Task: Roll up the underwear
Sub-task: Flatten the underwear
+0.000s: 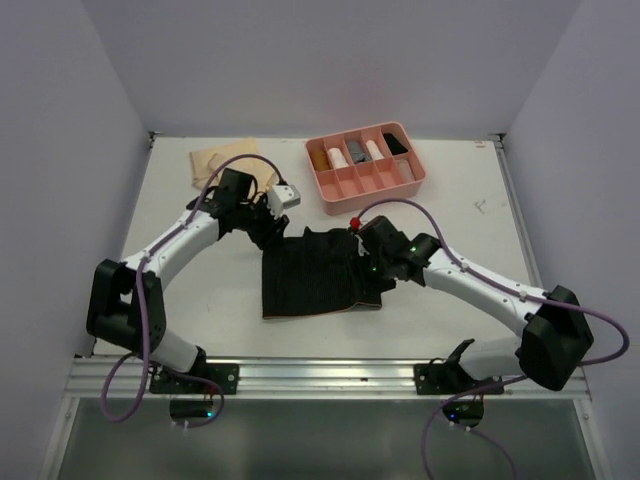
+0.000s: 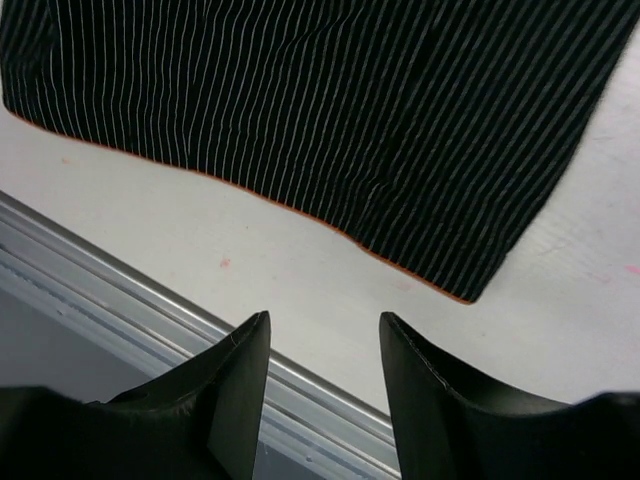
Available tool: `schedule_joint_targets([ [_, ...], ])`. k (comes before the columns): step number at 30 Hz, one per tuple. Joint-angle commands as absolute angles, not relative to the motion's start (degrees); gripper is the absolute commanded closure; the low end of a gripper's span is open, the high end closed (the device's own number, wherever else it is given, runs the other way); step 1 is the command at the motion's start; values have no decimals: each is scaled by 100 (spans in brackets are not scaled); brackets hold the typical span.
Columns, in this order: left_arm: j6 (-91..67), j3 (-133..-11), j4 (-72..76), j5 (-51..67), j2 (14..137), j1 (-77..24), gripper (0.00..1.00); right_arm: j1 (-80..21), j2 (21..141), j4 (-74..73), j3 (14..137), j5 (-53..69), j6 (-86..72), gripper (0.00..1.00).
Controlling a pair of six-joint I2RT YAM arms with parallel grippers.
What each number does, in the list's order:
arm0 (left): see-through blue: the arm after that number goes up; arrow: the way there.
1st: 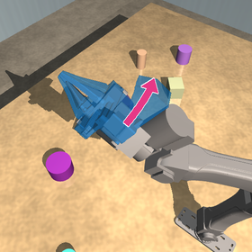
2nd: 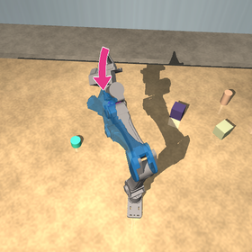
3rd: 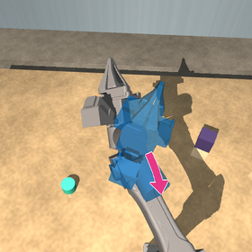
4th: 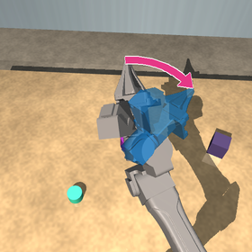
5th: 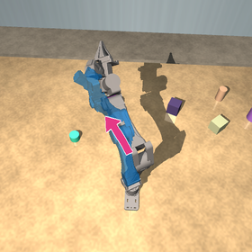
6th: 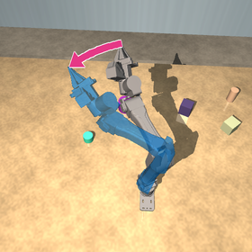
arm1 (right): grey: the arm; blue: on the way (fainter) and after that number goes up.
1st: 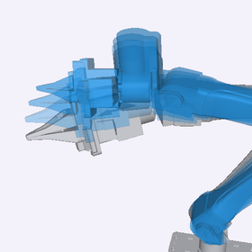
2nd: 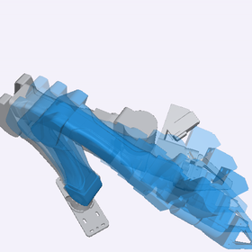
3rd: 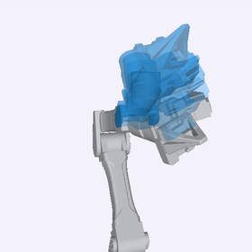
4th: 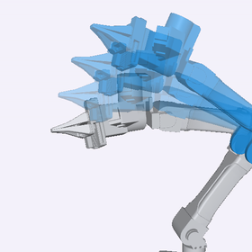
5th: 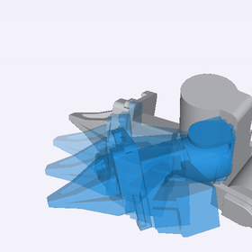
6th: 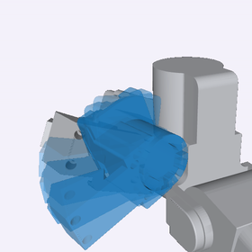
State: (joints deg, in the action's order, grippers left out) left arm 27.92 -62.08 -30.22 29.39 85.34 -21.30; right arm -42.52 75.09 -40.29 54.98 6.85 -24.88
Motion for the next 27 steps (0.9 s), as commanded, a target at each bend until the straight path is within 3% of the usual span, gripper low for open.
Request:
schedule_joint_targets([
  [1, 2285, -6565, -2646, 2944, 8824, -1671, 48, -4719, 7856, -3823, 5757, 457, -3066, 48],
  [7, 2188, -6531, -2426, 2988, 8903, -1573, 48, -4922, 8305, -3762, 5801, -367, -3314, 44],
  [16, 2373, -6135, -2452, 2866, 8631, -1573, 48, -4966, 9342, -3744, 6188, -483, -2962, 55],
  [19, 2426, -6012, -2461, 2804, 8499, -1547, 48, -4966, 9510, -3753, 6161, -457, -2918, 66],
  [25, 2470, -5845, -2426, 2804, 8385, -1407, 47, -4966, 9475, -4042, 6345, -474, -2734, 100],
  [27, 2478, -5827, -2408, 2812, 8394, -1380, 47, -4975, 9413, -4130, 6468, -553, -2654, 100],
])
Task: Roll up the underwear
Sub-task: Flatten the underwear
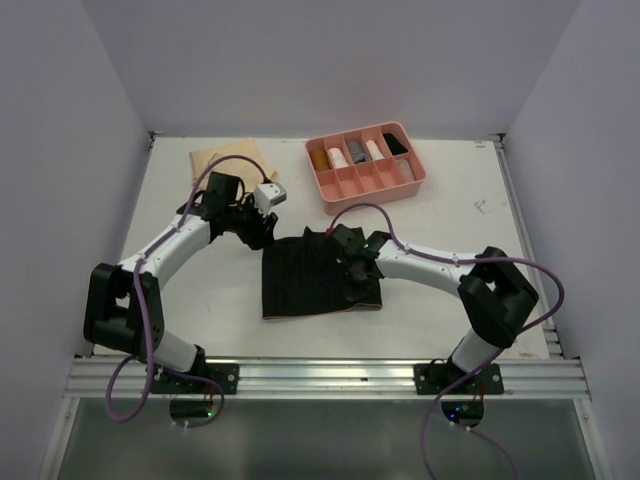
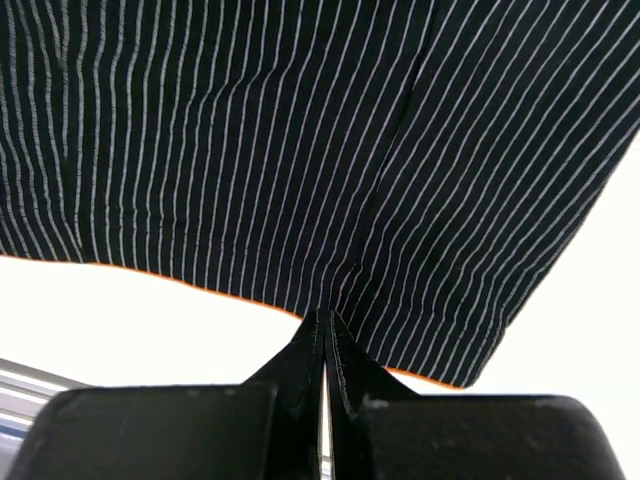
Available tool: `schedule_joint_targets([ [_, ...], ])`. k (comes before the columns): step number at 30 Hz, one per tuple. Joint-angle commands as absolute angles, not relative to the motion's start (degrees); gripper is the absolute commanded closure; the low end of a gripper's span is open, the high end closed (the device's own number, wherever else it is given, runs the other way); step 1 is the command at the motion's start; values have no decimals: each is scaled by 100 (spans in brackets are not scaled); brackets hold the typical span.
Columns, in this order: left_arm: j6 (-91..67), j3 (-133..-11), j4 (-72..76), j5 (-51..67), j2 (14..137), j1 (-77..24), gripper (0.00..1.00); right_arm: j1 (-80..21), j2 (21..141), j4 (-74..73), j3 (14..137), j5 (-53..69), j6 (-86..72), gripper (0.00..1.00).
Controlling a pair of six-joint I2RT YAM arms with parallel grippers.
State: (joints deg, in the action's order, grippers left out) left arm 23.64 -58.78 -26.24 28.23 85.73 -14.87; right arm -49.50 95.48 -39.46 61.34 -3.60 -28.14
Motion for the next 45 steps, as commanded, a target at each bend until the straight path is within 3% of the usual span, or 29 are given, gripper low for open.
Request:
schedule_joint_targets([
  [1, 2470, -5827, -2391, 2839, 8402, -1371, 47, -4975, 9361, -4235, 6530, -589, -2637, 100],
  [5, 2452, -5818, -2364, 2891, 8437, -1327, 47, -4975, 9272, -4526, 6811, -791, -2566, 100],
  [6, 2452, -5810, -2356, 2892, 8437, -1327, 47, -4966, 9299, -4631, 6951, -843, -2584, 92],
  [7, 2435, -5792, -2329, 2909, 8437, -1327, 47, -4966, 9325, -4762, 6996, -966, -2593, 69],
  [11, 2408, -5748, -2276, 2918, 8437, -1318, 47, -4975, 9500, -4772, 6891, -923, -2663, 51],
  [24, 2399, -5687, -2259, 2865, 8376, -1301, 47, -4975, 10230, -4430, 6495, -703, -2646, 72],
  [27, 2399, -5660, -2250, 2865, 8358, -1283, 47, -4966, 10178, -4500, 6626, -729, -2584, 90],
  [28, 2399, -5643, -2241, 2874, 8341, -1275, 47, -4966, 10117, -4570, 6670, -747, -2575, 100],
  [38, 2724, -5300, -2171, 3120, 8113, -1222, 46, -4966, 9176, -5115, 8040, -633, -2557, 100],
  [45, 2742, -5071, -2416, 3917, 7823, -837, 42, -4668, 8807, -5203, 8587, -888, -2830, 100],
])
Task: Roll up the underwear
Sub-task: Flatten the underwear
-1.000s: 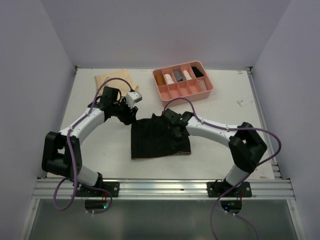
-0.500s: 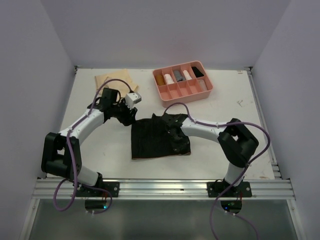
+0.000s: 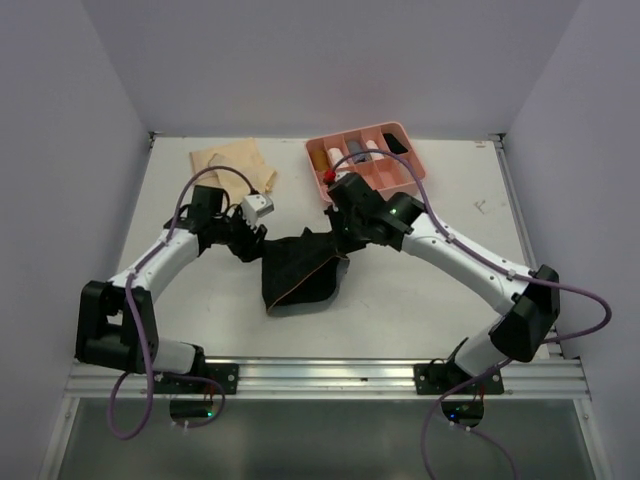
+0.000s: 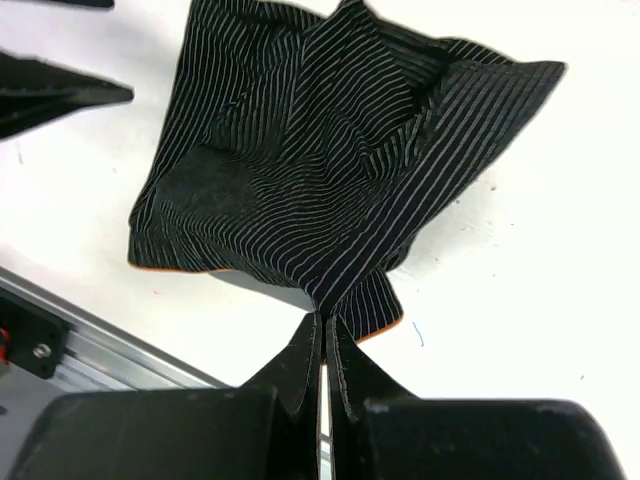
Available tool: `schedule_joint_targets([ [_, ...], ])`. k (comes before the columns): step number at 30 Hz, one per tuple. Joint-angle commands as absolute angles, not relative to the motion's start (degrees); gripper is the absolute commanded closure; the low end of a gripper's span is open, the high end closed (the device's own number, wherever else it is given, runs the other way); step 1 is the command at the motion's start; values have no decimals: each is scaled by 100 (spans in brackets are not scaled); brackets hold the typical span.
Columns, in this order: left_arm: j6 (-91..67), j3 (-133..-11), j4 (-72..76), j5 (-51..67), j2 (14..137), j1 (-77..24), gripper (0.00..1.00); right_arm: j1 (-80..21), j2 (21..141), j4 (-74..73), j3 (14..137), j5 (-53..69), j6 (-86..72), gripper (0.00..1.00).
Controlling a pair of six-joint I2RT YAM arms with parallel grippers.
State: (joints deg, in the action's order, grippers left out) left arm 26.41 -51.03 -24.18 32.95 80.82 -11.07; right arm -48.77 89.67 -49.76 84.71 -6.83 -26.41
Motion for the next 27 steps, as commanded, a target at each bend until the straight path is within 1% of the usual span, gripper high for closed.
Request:
schedule_joint_targets([
  [1, 2733, -5063, -2469, 4068, 7770, -739, 41, -4493, 8667, -5186, 8561, -888, -2934, 100],
  [3, 2786, -5071, -2758, 4506, 7726, -468, 40, -4316, 8500, -5089, 8377, -879, -3058, 100],
  [6, 3216, -4940, -3206, 4885, 7612, -413, 39, -4017, 8175, -4922, 8078, -818, -3286, 100],
  [8, 3435, -4773, -3269, 4922, 7462, -422, 37, -3859, 7920, -4896, 7850, -870, -3444, 100],
  [9, 3515, -4685, -3226, 4670, 7418, -500, 37, -3824, 7832, -4896, 7770, -896, -3498, 100],
  [12, 3796, -4553, -3225, 4238, 7348, -938, 37, -3700, 7428, -4904, 7349, -1203, -3682, 100],
  [15, 4218, -4500, -3296, 4280, 7164, -1456, 38, -3560, 7234, -4913, 6901, -1196, -3779, 100],
  [20, 5175, -3920, -2725, 4254, 6628, -2293, 38, -3533, 7198, -4825, 6303, -1230, -3832, 100],
  [23, 5747, -3850, -2576, 4219, 6504, -2715, 38, -3498, 7154, -4755, 6127, -1257, -3858, 100],
  [27, 6152, -3639, -2181, 3694, 6486, -3276, 37, -3375, 7014, -4764, 5986, -1511, -3797, 100],
])
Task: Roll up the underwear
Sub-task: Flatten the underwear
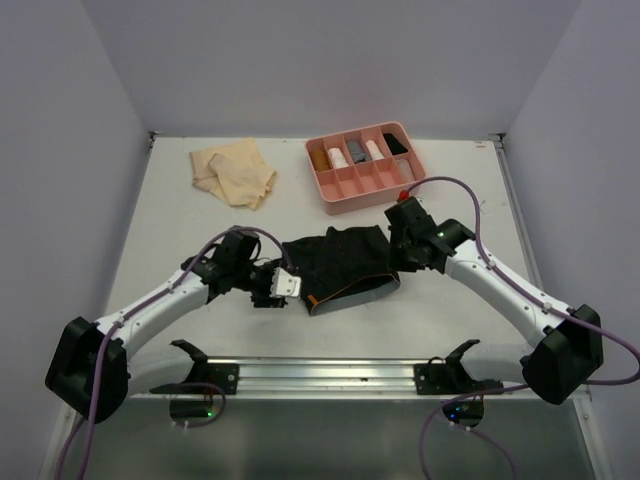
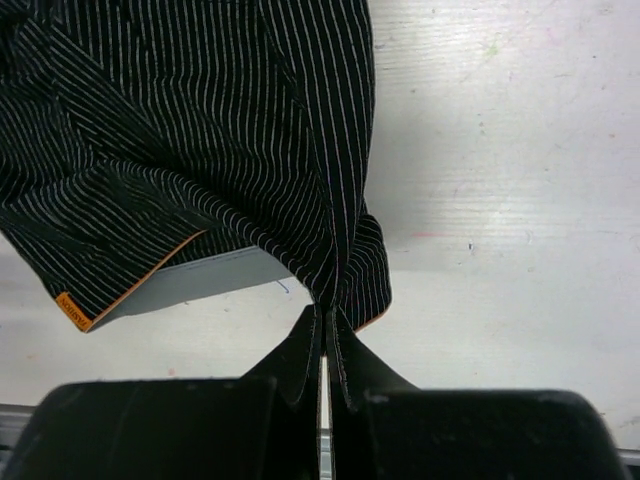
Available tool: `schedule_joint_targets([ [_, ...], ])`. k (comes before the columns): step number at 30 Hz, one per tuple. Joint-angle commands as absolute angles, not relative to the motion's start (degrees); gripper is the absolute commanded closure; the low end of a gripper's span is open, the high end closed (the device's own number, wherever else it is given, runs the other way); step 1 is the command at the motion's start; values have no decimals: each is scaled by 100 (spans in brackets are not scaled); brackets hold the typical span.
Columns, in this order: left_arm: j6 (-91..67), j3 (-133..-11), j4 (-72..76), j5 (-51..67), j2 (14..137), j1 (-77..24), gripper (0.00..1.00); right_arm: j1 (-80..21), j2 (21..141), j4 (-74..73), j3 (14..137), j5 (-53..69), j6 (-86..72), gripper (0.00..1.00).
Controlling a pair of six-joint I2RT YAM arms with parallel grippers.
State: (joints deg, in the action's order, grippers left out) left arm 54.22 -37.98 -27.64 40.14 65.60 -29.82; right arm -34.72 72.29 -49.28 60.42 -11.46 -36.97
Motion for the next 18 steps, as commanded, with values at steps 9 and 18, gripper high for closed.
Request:
schedule_joint_targets([
  [9, 5968, -3402, -1811, 3217, 6636, -4007, 46, -2840, 6548, -4790, 5274, -1828, -3990, 100],
  [18, 6414, -3375, -1582, 3252, 6951, -4587, 55, -2453, 6293, -4641, 4430, -1661, -4201, 100],
])
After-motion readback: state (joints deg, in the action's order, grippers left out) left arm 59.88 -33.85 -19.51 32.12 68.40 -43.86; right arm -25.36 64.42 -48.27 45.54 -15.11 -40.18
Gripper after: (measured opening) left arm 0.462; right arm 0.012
